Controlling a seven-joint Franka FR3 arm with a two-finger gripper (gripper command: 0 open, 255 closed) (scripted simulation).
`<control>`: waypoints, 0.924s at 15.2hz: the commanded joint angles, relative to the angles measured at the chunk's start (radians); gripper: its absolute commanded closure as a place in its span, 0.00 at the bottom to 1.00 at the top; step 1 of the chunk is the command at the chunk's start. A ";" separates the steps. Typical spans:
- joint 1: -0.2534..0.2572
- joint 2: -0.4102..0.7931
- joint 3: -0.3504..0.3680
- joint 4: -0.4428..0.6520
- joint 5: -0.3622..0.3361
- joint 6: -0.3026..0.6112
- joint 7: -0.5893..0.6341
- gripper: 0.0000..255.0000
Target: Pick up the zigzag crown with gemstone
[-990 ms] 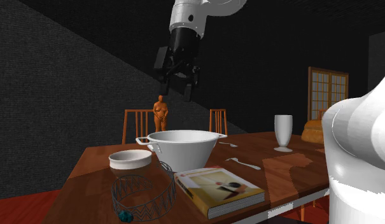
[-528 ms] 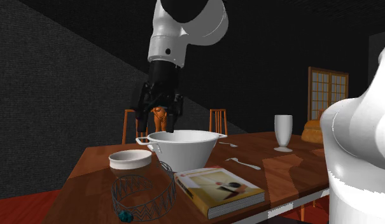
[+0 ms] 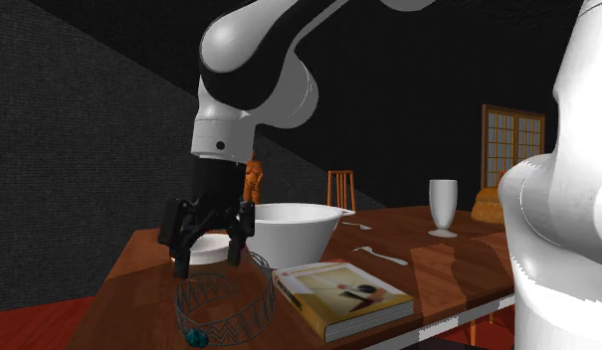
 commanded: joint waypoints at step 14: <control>0.018 0.240 0.027 0.003 0.014 0.225 0.005 1.00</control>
